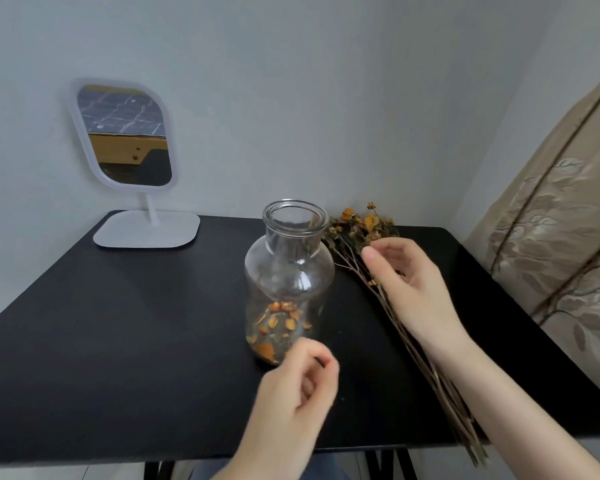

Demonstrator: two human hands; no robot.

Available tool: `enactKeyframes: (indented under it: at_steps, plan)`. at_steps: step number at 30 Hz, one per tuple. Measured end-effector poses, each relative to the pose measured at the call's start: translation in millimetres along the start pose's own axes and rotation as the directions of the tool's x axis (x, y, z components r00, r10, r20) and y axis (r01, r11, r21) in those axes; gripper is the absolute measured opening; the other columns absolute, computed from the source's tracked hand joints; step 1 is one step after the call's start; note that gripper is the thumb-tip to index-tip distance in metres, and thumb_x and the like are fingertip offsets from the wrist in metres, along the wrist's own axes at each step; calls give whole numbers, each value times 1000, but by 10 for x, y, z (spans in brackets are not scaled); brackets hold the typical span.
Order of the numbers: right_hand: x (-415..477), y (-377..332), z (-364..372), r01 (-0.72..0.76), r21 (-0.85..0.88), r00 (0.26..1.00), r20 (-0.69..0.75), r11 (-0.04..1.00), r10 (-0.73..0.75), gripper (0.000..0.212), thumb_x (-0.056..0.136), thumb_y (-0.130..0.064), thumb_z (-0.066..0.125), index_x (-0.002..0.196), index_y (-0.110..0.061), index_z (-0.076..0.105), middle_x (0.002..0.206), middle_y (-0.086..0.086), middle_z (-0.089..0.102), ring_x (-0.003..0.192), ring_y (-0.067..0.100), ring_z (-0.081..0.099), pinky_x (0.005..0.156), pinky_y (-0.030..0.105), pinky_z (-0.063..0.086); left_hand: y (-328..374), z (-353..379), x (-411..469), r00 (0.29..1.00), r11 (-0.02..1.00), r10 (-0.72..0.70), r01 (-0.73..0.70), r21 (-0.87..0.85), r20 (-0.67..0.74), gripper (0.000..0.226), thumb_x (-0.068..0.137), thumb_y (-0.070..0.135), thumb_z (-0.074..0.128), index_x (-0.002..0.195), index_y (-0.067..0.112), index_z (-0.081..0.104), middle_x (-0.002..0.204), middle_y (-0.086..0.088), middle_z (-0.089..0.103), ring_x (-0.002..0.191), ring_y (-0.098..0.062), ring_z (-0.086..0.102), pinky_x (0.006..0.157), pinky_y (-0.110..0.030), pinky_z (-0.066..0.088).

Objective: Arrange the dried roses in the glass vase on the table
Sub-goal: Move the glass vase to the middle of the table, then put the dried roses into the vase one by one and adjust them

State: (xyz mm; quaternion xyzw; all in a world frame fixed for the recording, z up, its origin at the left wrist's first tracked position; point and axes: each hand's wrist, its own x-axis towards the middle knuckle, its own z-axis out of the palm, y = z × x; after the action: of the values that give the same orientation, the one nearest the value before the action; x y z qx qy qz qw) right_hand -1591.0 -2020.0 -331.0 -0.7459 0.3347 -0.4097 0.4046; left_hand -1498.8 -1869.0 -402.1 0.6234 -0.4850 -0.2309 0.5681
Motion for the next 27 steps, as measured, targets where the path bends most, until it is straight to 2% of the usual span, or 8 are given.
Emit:
enactKeyframes:
  at_steps: [3, 5, 9, 13, 16, 20, 24, 27]
  plan:
    - [148, 224, -278, -136, -83, 989, -76, 987, 129, 13, 85, -44, 57, 94, -34, 60, 95, -11, 65, 91, 1, 61, 76, 18, 47, 51, 314, 205, 984, 995, -94, 96, -7, 149, 9, 92, 28, 50, 89, 36, 46, 57, 5, 54, 47, -3, 48, 54, -18, 43]
    - [273, 412, -470, -230, -140, 971, -97, 963, 218, 12, 89, -33, 57, 97, -26, 63, 96, -5, 65, 91, 7, 60, 77, 24, 47, 70, 528, 428, 976, 985, -163, 170, -39, 142, 6, 93, 27, 49, 98, 28, 46, 60, 4, 53, 46, -2, 50, 48, -13, 42]
    - [466, 734, -753, -359, -268, 933, -124, 894, 337, 11, 88, -24, 59, 96, -18, 65, 96, 1, 66, 89, 14, 60, 73, 26, 43, 60, 908, 978, 944, 946, -311, 319, -62, 113, 24, 94, 29, 49, 112, 15, 41, 73, 1, 56, 50, -6, 52, 40, -11, 39]
    - [554, 908, -802, -335, -421, 941, -96, 843, 325, 9, 85, -23, 64, 89, -15, 69, 89, 0, 66, 85, 14, 60, 74, 26, 41, -29, 1060, 1394, 876, 877, -480, 480, 28, 35, 37, 93, 32, 50, 119, 8, 38, 95, -12, 62, 71, -24, 65, 68, -35, 57]
    - [587, 960, -772, -279, -510, 953, -46, 813, 299, 15, 82, -28, 69, 89, -15, 70, 80, -3, 63, 75, 9, 56, 70, 23, 41, -116, 1160, 1534, 851, 846, -524, 515, 136, 38, 29, 94, 33, 49, 107, 7, 46, 87, -11, 61, 51, -14, 60, 57, -28, 51]
    - [605, 953, -666, -221, -607, 955, 23, 763, 295, 18, 80, -33, 71, 86, -16, 68, 77, -5, 59, 71, 6, 54, 61, 19, 39, -235, 1174, 1587, 845, 819, -533, 505, 272, 38, 24, 92, 32, 51, 80, 12, 50, 69, -4, 58, 45, -13, 51, 52, -25, 45]
    - [621, 971, -626, -214, -647, 953, 27, 731, 303, 12, 82, -27, 69, 85, -15, 70, 80, -3, 60, 75, 10, 56, 69, 24, 45, -270, 1188, 1597, 830, 810, -558, 536, 239, 28, 23, 91, 28, 53, 76, 10, 51, 65, -4, 54, 47, -16, 49, 57, -27, 44]
    - [618, 983, -628, -224, -654, 952, 13, 723, 306, 12, 84, -24, 67, 87, -14, 71, 80, -2, 61, 74, 10, 56, 70, 24, 45, -249, 1192, 1606, 832, 822, -555, 543, 173, 24, 25, 91, 25, 52, 77, 5, 57, 69, -14, 55, 62, -31, 59, 63, -34, 46]
